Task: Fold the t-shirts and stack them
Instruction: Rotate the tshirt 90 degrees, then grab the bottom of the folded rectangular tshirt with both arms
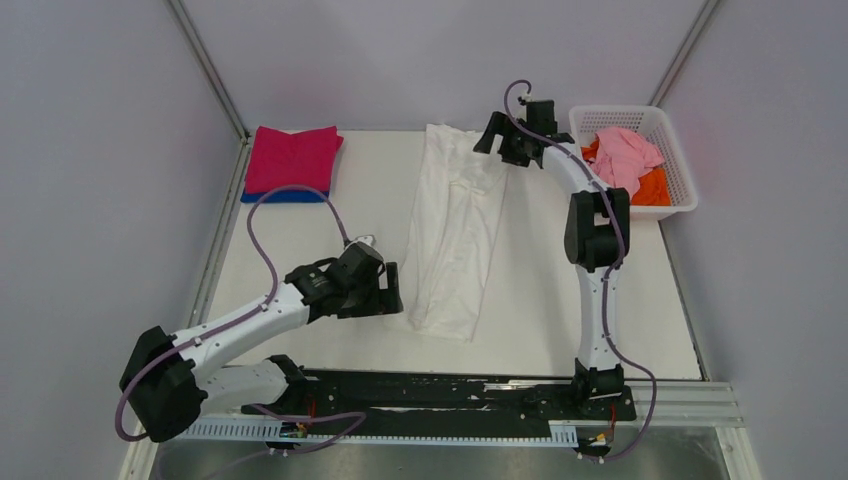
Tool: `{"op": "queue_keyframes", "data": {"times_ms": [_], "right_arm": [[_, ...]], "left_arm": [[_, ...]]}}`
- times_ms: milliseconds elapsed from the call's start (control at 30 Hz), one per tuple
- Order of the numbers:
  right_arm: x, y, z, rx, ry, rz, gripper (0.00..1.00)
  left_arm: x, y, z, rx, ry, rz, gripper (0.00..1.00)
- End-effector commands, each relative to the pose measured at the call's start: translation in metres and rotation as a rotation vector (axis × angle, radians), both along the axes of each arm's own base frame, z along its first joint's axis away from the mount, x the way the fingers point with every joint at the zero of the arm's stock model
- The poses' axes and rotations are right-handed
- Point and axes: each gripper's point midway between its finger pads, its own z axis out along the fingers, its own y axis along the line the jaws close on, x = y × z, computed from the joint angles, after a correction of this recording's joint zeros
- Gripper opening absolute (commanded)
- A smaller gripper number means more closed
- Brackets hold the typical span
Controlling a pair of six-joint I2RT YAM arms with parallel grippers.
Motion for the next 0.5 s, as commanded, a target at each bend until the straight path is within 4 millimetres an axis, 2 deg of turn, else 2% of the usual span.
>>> {"op": "queue_keyframes", "data": {"times_ms": [0,33,67,100,233,333,467], "right_arm": [[-0.027,0.005,0.113,-0.030,-0.215,0.045,1.00],[-0.039,0.003,0.105,-0.048,-0.185,0.027,1.00],[-0.047,0.003,0.112,-0.059,-0.183,0.001,1.00],[-0.064,0.000,0.098,-0.073,-0.131,-0.027,1.00],[-0.134,0.001,0.068,-0.078,0.020,-0.122,1.00],[-0.190,0.016,0.044,-0.085,0.104,-0.115,0.99],[-0.258,0.039,0.018,-0.117,0.190,-0.074,0.98]], "left_arm": [[0.014,0.030,-0.010,0.084,-0.019,0.085,1.00],[0.015,0.029,-0.013,0.089,-0.012,0.078,0.99],[0.016,0.024,-0.014,0.075,-0.013,0.054,0.99],[0.015,0.021,-0.019,0.079,0.004,0.036,0.97],[0.013,0.004,-0.035,0.067,0.060,-0.051,0.91],[0.009,-0.003,-0.045,0.062,0.105,-0.093,0.88],[0.012,-0.002,-0.058,0.109,0.128,-0.101,0.86]]}}
